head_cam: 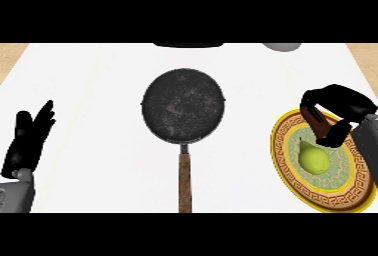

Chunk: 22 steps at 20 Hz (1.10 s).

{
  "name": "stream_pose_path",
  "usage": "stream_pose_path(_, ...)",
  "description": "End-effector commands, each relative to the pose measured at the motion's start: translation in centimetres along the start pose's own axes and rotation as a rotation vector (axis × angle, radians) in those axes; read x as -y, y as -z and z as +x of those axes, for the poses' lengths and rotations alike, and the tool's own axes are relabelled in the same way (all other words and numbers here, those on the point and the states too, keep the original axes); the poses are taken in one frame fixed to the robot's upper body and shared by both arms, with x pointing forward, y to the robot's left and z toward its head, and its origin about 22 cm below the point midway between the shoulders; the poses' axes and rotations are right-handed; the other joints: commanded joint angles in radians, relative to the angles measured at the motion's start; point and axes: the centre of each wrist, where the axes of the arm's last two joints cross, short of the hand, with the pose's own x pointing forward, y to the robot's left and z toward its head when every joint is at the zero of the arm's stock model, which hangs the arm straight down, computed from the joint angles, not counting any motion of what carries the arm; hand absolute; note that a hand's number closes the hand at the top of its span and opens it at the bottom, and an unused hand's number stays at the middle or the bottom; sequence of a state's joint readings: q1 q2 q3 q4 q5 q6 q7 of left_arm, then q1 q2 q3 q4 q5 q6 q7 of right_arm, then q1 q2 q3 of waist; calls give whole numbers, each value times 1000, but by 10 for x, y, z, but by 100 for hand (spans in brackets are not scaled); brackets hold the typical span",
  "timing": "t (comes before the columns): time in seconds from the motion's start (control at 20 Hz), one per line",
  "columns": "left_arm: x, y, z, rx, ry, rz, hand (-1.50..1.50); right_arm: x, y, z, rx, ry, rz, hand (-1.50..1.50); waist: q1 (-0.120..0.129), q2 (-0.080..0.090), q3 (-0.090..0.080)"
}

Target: Pick the sweet potato from the plate and place it in the pan

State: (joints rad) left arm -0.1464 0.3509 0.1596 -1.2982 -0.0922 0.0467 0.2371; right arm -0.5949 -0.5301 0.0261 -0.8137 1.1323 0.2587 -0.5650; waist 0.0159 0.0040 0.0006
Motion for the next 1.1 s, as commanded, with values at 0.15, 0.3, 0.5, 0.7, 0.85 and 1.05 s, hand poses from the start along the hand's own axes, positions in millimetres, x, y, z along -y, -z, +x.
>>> stream_pose_path(0.15,10,5,9,-19,-9,11,0,43,7,13,176,67,-428,150,-21,-4,1)
stream_pose_path(0.3,4,-3,-3,-11,-1,16,0,69,3,18,293,172,-537,150,-19,-9,0)
stream_pose_path(0.5,18,-1,-15,-2,18,4,0,86,18,47,321,209,-534,150,-14,-4,-1)
stream_pose_path(0.7,4,-22,2,-3,14,13,0,108,24,78,342,237,-511,150,-9,-8,-1)
stream_pose_path(0.85,3,-13,7,-13,2,3,0,100,46,103,333,336,-498,150,-11,-6,-1)
stream_pose_path(1.05,9,-8,4,4,30,-5,0,91,81,141,340,412,-474,150,-4,-2,-1)
